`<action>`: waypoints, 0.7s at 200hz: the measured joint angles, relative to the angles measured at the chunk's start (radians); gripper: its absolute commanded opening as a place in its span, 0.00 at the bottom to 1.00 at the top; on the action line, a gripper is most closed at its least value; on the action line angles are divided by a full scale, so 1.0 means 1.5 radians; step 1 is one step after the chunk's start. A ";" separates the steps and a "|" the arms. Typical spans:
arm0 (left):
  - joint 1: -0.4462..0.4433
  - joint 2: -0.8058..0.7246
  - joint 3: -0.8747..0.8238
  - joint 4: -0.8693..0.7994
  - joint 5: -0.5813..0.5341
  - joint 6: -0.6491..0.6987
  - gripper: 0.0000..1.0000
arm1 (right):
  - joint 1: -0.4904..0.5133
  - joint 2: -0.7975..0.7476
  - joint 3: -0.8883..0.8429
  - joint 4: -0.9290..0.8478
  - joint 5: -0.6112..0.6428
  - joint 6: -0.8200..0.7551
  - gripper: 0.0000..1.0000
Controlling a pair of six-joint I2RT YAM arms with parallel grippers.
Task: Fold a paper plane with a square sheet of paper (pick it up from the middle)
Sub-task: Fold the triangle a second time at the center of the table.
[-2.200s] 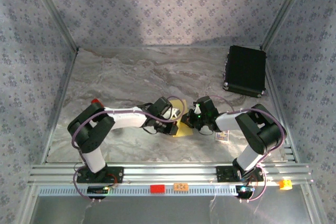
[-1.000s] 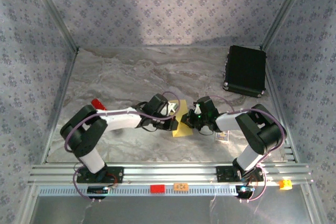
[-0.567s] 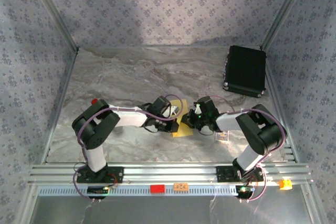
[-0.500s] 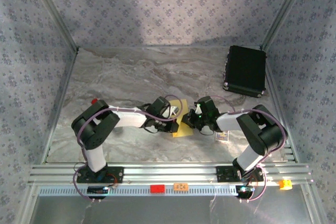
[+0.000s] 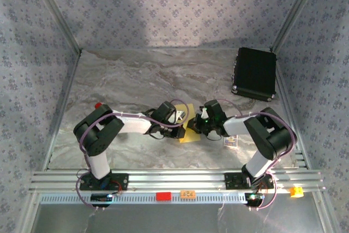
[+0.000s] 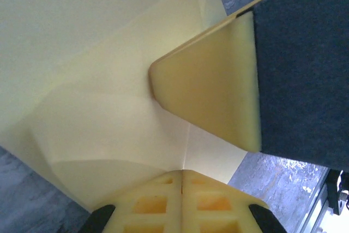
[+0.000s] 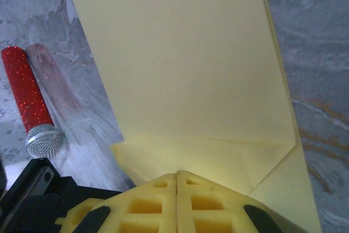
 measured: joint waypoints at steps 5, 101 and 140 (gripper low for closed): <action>0.000 0.000 0.000 0.000 0.000 0.000 0.00 | -0.005 0.002 -0.002 0.006 -0.008 0.000 0.08; -0.001 -0.002 0.000 -0.003 -0.003 0.004 0.00 | -0.107 0.004 0.042 -0.072 0.016 -0.046 0.09; -0.001 -0.007 0.000 -0.017 -0.008 0.014 0.00 | -0.111 -0.038 0.042 -0.085 0.016 -0.047 0.10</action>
